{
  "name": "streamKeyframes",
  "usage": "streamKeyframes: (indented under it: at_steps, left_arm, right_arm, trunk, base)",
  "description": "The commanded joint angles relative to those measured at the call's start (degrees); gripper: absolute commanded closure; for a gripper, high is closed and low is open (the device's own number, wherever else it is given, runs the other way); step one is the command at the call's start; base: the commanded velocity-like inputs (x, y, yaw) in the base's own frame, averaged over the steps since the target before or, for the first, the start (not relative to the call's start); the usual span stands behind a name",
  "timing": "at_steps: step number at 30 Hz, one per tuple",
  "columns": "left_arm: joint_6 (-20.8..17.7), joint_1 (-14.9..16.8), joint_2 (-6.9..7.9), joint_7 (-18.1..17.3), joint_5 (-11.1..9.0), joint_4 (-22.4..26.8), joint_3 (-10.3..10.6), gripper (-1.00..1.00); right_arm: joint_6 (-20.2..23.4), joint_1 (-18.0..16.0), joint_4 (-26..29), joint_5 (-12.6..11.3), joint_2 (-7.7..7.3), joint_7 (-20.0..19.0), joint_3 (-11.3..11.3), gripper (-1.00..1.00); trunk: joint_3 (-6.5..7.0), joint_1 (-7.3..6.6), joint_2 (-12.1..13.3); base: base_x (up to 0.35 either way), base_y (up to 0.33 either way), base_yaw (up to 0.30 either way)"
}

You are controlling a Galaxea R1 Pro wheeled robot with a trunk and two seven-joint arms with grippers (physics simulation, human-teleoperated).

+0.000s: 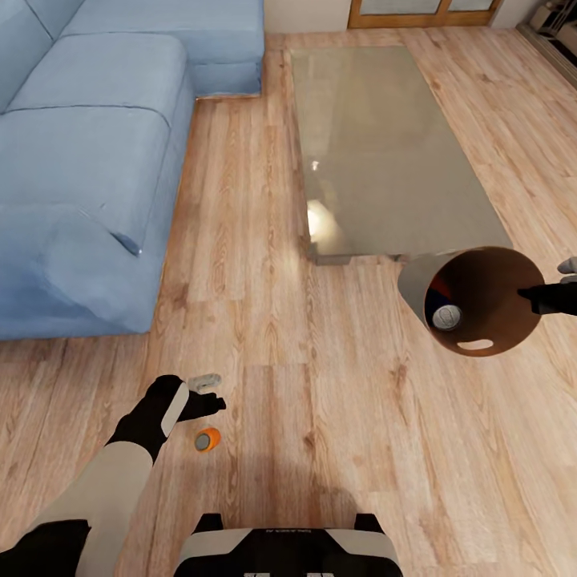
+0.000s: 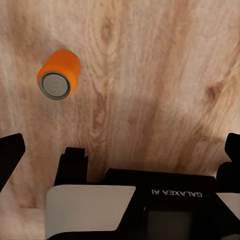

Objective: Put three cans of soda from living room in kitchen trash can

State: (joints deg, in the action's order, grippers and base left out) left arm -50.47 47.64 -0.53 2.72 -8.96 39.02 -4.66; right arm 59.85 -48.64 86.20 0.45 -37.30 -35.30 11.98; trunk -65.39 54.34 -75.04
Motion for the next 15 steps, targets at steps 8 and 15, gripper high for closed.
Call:
streamKeyframes:
  at_steps: [8,15]
  left_arm:
    - [0.02,-0.01,0.86,0.08,-0.08,0.00,0.00,-1.00]
    - [0.02,0.05,2.11,0.55,-0.14,0.02,-0.09,-1.00]
  right_arm:
    - [0.15,0.00,0.02,-1.06,-0.04,-0.13,-0.03,1.00]
    - [0.15,0.03,0.02,-1.07,-0.05,-0.13,-0.03,1.00]
  trunk:
    - [-2.16,1.75,-3.23]
    - [-4.04,3.29,-6.03]
  base:
    - [0.000,0.000,0.000]
    - [0.000,0.000,0.000]
